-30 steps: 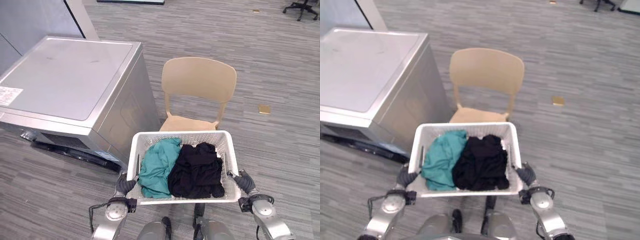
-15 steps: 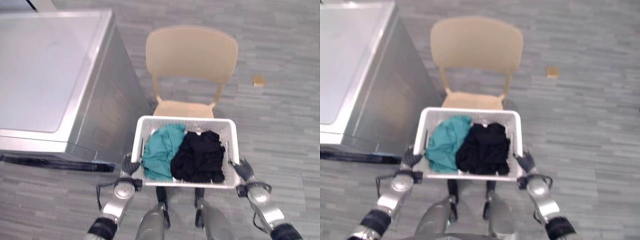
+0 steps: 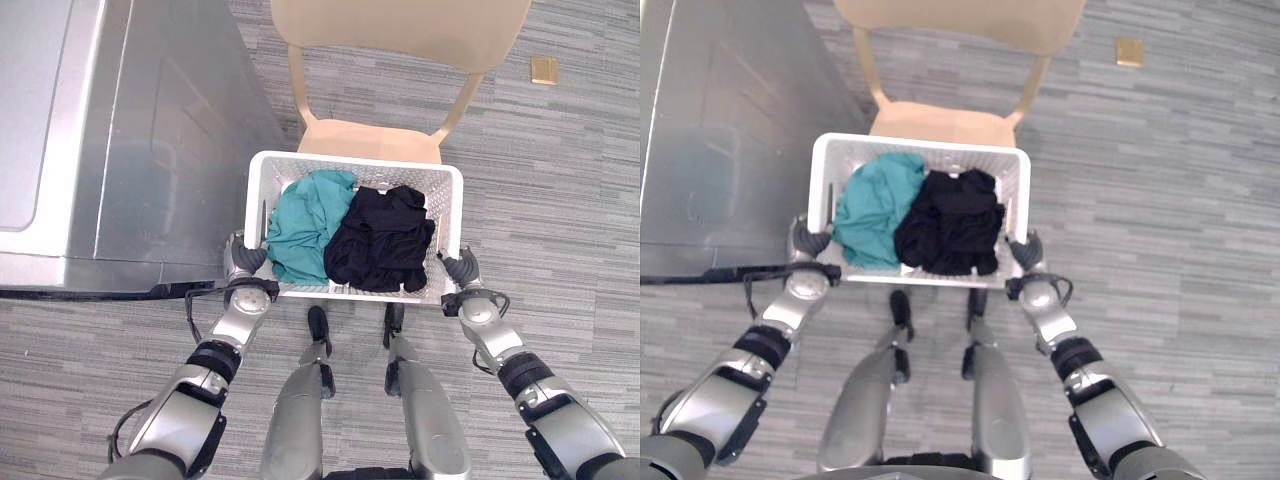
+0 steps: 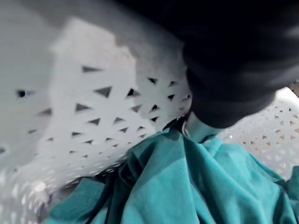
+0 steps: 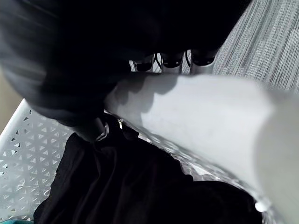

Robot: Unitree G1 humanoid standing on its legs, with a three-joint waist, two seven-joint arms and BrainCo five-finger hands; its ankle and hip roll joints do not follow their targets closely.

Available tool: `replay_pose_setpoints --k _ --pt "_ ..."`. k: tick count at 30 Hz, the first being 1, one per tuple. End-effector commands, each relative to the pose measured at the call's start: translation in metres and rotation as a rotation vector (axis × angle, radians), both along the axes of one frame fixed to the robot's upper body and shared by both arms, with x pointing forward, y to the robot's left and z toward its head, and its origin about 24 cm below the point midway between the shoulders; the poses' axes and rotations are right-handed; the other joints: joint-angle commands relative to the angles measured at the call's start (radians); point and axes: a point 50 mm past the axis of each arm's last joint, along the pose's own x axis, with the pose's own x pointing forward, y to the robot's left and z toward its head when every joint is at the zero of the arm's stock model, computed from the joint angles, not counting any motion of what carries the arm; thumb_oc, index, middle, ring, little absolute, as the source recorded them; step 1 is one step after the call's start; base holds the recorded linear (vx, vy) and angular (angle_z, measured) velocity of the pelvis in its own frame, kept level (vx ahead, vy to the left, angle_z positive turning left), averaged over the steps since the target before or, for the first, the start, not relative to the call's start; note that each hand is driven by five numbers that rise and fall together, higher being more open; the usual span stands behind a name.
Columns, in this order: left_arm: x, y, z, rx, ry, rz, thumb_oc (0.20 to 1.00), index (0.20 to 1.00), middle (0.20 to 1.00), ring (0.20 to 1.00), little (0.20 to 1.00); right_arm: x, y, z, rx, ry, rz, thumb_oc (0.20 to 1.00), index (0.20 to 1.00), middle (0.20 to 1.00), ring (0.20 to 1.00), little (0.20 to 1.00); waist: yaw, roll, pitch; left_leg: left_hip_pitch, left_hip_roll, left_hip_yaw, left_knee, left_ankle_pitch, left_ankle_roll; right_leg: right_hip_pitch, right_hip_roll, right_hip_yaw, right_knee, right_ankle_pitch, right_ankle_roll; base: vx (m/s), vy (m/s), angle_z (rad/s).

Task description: Grab the laundry basket,head to the washer,open it,put in the laundry and shut it.

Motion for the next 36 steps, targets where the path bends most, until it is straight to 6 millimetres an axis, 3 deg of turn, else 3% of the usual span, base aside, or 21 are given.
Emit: replay_pose_setpoints --k 1,2,3,7,13,17,18,24,28,29,30,36 --pt "0.004 -0.05 0.015 -0.094 -0.135 -0.175 1.0 1.0 1.0 1.0 1.0 -0.002 0.042 0.009 0.081 -0.073 0.165 0.335 0.335 0.335 0.335 0.335 0.009 0.006 -0.06 -0.032 0.003 -0.033 0.137 -0.156 -0.016 -0.014 -0.041 0.006 0.087 -0.149 0.087 0.0 0.0 0.0" --pt "0.004 -0.05 0.015 -0.094 -0.135 -0.175 1.0 1.0 1.0 1.0 1.0 -0.002 0.042 0.009 0.081 -0.073 0.165 0.335 0.335 0.335 0.335 0.335 0.009 0.006 -0.06 -0.032 0.003 -0.033 0.137 -0.156 -0.016 -0.014 -0.041 0.006 0.087 -0.149 0.087 0.0 0.0 0.0" --pt "0.003 -0.049 0.013 -0.12 -0.129 -0.154 1.0 1.0 1.0 1.0 1.0 -0.002 0.041 0.008 0.084 -0.069 0.159 1.0 1.0 1.0 1.0 1.0 0.008 0.005 -0.061 -0.025 0.003 -0.033 0.133 -0.157 -0.018 -0.012 -0.041 0.005 0.083 -0.142 0.089 0.0 0.0 0.0" --pt "-0.002 -0.046 0.007 -0.157 -0.123 -0.134 1.0 1.0 1.0 1.0 1.0 -0.008 0.037 0.002 0.073 -0.049 0.155 1.0 1.0 1.0 1.0 1.0 0.006 0.005 -0.058 -0.015 0.002 -0.034 0.13 -0.157 -0.018 -0.002 -0.039 0.006 0.079 -0.143 0.085 0.0 0.0 0.0" --pt "-0.037 -0.026 -0.018 -0.272 -0.088 -0.1 1.0 1.0 1.0 1.0 1.0 -0.033 0.008 -0.018 0.079 -0.002 0.108 1.0 1.0 1.0 1.0 1.0 0.01 0.012 -0.086 0.044 0.005 -0.034 0.112 -0.165 -0.021 0.047 -0.033 0.005 0.068 -0.15 0.077 0.04 -0.025 -0.07" --pt "-0.051 -0.007 -0.018 -0.252 -0.104 -0.082 1.0 1.0 1.0 1.0 1.0 -0.041 -0.013 -0.011 0.061 -0.039 0.081 1.0 1.0 1.0 1.0 1.0 0.014 0.015 -0.102 0.073 0.007 -0.037 0.095 -0.161 -0.025 0.077 -0.028 0.001 0.051 -0.149 0.075 -0.01 -0.044 -0.04" --pt "-0.053 -0.001 -0.016 -0.243 -0.118 -0.076 1.0 1.0 1.0 1.0 1.0 -0.042 -0.02 -0.007 0.061 -0.059 0.075 1.0 1.0 1.0 1.0 1.0 0.014 0.009 -0.104 0.07 0.004 -0.028 0.088 -0.13 -0.021 0.075 -0.032 -0.004 0.042 -0.127 0.069 -0.09 -0.059 0.01" --pt "-0.07 0.019 -0.019 -0.285 -0.111 -0.081 1.0 1.0 1.0 1.0 1.0 -0.053 -0.043 0.003 0.092 -0.099 0.079 1.0 1.0 1.0 1.0 1.0 0.019 0.013 -0.124 0.116 0.005 -0.031 0.042 -0.106 -0.029 0.123 -0.021 -0.015 0.017 -0.13 0.071 -0.01 -0.051 0.03" --pt "-0.103 0.037 -0.05 -0.311 0.03 -0.052 1.0 1.0 1.0 1.0 1.0 -0.081 -0.067 -0.016 0.026 0.008 0.085 1.0 1.0 1.0 1.0 1.0 0.023 0.022 -0.159 0.177 0.009 -0.037 -0.009 -0.08 -0.037 0.181 -0.014 -0.034 0.004 -0.151 0.073 0.02 -0.061 0.11" --pt "-0.104 0.037 -0.05 -0.311 0.031 -0.052 1.0 1.0 1.0 1.0 1.0 -0.081 -0.067 -0.016 0.026 0.009 0.085 1.0 1.0 1.0 1.0 1.0 0.023 0.022 -0.159 0.178 0.009 -0.037 -0.01 -0.079 -0.037 0.181 -0.014 -0.034 0.004 -0.151 0.073 0.01 -0.078 0.18" --pt "-0.12 0.043 -0.069 -0.305 0.126 -0.039 1.0 1.0 1.0 1.0 1.0 -0.094 -0.076 -0.032 -0.009 0.096 0.079 1.0 1.0 1.0 1.0 1.0 0.026 0.025 -0.173 0.204 0.013 -0.044 -0.029 -0.07 -0.039 0.205 -0.012 -0.047 0.008 -0.166 0.073 0.01 -0.072 0.16" --pt "-0.162 0.051 -0.117 -0.277 0.398 -0.013 1.0 1.0 1.0 1.0 1.0 -0.121 -0.084 -0.074 -0.021 0.295 0.047 1.0 1.0 1.0 1.0 1.0 0.033 0.041 -0.213 0.272 0.02 -0.06 -0.054 -0.058 -0.041 0.269 -0.005 -0.069 0.033 -0.21 0.067 0.01 -0.062 0.15"
